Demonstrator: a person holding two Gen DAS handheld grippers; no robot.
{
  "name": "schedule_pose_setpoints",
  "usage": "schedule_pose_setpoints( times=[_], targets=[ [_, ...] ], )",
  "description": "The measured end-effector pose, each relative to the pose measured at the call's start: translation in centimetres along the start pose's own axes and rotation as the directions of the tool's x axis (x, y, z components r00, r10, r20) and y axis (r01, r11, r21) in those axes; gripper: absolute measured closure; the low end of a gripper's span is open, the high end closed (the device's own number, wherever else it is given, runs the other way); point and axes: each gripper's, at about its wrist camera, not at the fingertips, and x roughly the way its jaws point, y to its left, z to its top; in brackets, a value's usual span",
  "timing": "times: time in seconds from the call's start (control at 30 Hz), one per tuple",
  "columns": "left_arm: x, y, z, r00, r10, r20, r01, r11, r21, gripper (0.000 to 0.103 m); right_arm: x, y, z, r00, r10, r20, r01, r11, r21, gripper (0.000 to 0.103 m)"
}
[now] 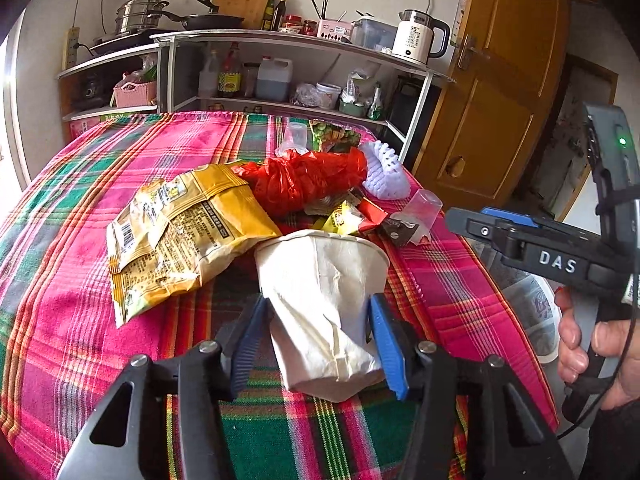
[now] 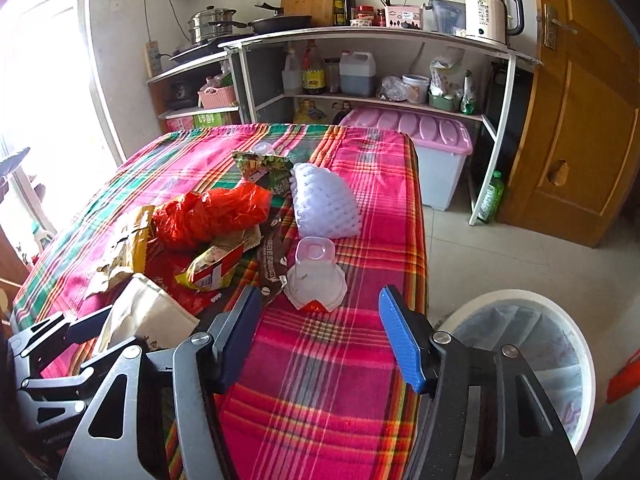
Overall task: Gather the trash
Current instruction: 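Reach the right gripper to the clear plastic cup and grasp it, then carry the clear cup over the bin and open the right gripper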
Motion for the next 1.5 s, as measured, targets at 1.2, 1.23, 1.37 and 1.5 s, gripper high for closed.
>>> schedule_pose_setpoints(
  times=[1.2, 1.23, 1.37, 1.5],
  targets=[
    [-3.4, -3.4, 0.7, 0.996, -0.075, 0.052, 0.070, 0.994, 0.084, 0.057, -4.8, -3.2, -3.0, 0.999, -0.006, 0.032, 0.001, 0.991, 0.132, 0.076],
    [-3.4, -3.8, 0.9, 0.995, -0.082, 0.054, 0.077, 0.993, 0.092, 0.057, -5.2, -3.6, -3.3, 0.999, -0.011, 0.034, 0.006, 0.990, 0.143, 0.076],
    [-3.1, -5.8, 1.3, 0.992, -0.111, 0.052, 0.103, 0.987, 0.124, 0.057, -6.9, -5.4, -4.8, 0.998, -0.042, 0.043, 0.033, 0.981, 0.189, 0.076],
    [-2.6, -8.5, 1.6, 0.986, -0.159, 0.041, 0.151, 0.976, 0.160, 0.057, -8.5, -7.5, -5.9, 0.996, -0.073, 0.055, 0.059, 0.972, 0.228, 0.076]
  ],
)
